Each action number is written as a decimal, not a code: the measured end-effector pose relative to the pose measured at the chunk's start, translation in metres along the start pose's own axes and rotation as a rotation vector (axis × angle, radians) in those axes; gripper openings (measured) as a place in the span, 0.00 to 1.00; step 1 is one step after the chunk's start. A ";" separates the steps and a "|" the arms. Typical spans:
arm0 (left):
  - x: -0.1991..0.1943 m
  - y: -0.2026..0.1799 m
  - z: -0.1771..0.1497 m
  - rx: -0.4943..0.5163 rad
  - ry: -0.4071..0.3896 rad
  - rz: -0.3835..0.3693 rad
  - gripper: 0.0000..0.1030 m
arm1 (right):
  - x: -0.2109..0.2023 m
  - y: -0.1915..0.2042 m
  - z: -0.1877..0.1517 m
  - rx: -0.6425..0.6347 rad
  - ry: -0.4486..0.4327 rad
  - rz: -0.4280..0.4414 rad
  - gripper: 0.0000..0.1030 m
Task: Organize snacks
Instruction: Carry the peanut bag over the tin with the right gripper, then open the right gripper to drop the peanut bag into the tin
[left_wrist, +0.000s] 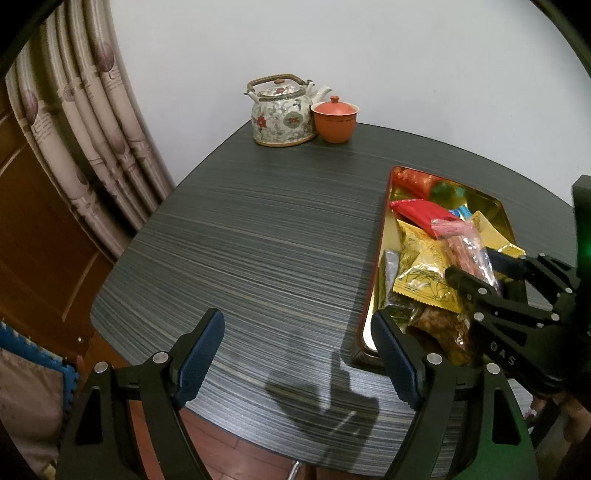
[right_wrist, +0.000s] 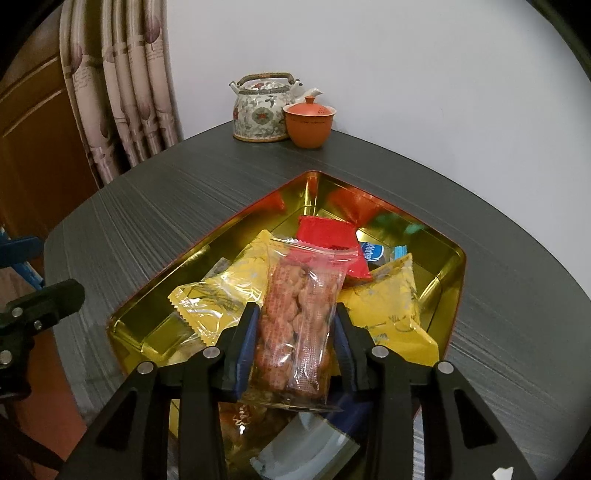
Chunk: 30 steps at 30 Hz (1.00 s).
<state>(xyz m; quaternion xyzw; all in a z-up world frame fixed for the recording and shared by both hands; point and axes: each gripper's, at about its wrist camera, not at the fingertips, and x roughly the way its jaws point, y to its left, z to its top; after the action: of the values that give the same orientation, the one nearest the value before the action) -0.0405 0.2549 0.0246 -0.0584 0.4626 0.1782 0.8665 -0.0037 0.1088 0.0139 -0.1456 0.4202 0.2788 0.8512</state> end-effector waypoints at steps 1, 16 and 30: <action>0.000 0.000 0.000 0.001 0.001 0.000 0.79 | -0.002 0.000 0.000 0.008 -0.005 -0.002 0.49; 0.000 -0.005 -0.001 0.030 0.002 0.004 0.79 | -0.056 -0.006 -0.009 0.123 -0.044 -0.046 0.95; 0.000 -0.017 -0.005 0.065 0.011 -0.005 0.79 | -0.062 -0.007 -0.040 0.176 0.021 -0.041 0.99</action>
<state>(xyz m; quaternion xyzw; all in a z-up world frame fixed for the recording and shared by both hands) -0.0378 0.2381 0.0207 -0.0325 0.4727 0.1605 0.8659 -0.0557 0.0624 0.0385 -0.0816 0.4488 0.2219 0.8618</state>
